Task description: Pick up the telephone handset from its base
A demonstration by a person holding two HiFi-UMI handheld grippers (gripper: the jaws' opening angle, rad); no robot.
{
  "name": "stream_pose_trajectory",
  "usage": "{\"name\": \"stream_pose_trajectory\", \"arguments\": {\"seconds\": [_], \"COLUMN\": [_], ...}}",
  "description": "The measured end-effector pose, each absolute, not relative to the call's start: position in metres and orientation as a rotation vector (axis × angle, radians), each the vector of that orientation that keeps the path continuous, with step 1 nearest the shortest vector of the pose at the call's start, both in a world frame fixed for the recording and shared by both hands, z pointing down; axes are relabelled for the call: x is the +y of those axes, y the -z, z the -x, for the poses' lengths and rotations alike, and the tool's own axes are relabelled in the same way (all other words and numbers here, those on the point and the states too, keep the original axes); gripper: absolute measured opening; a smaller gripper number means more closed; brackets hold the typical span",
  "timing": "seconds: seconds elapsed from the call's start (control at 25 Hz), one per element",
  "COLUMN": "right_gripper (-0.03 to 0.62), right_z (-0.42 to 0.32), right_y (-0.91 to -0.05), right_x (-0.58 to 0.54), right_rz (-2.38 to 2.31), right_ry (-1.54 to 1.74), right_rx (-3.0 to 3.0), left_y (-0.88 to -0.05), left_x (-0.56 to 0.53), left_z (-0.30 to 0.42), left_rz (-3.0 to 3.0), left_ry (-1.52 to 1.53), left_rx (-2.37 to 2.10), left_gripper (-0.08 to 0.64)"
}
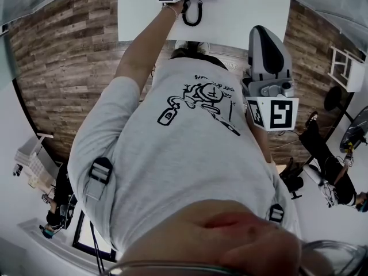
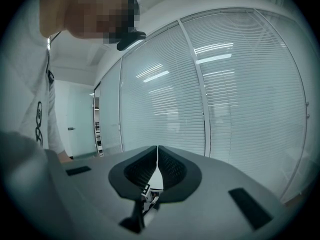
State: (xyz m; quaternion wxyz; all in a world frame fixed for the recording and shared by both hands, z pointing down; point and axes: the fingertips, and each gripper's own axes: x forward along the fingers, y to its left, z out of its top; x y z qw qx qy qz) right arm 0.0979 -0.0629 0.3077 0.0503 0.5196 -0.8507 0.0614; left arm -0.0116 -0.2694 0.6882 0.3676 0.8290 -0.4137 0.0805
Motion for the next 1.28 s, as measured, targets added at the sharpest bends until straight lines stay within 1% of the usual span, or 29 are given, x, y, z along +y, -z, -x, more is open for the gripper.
{"name": "stream_pose_trajectory", "arguments": {"seconds": [0.08,0.16,0.28,0.32,0.44,0.68,1.04,1.28], "right_gripper": [0.006,0.006,0.006,0.006,0.006,0.006,0.006,0.006], "right_z": [-0.098,-0.099,-0.1,-0.1,-0.099,-0.099,-0.102,-0.096], "right_y": [-0.309,-0.309,-0.309,-0.309,-0.308,-0.305,-0.297,-0.286], "right_x": [-0.064,-0.064,-0.064,-0.063,-0.062,-0.063,-0.067,-0.068], "right_rz": [-1.585,-1.586,-1.586,-1.585,-1.583,-1.575,-1.563,-1.551], "right_ry": [-0.19,-0.194,-0.2,-0.199,-0.196,-0.185,-0.162,-0.122], "right_rx": [-2.587,-2.585,-2.587,-2.59,-2.596,-2.617,-2.663,-2.691], "left_y": [-0.69,-0.694,-0.693,-0.691,-0.682,-0.657,-0.577,-0.514], "left_x": [-0.274,-0.277,-0.277,-0.276,-0.273,-0.269,-0.248,-0.218], "left_z": [0.011,0.013,0.009,0.006,0.003,0.005,0.009,0.032], "left_rz": [-2.137,-2.129,-2.141,-2.151,-2.149,-2.209,-2.289,-2.309], "left_ry": [-0.23,-0.245,-0.239,-0.232,-0.187,-0.162,-0.054,0.082], "left_rx": [-1.06,-1.057,-1.002,-0.98,-0.956,-0.965,-0.992,-1.034], "left_gripper": [0.107,0.149,0.15,0.103,0.078,0.072,0.072,0.072]}}
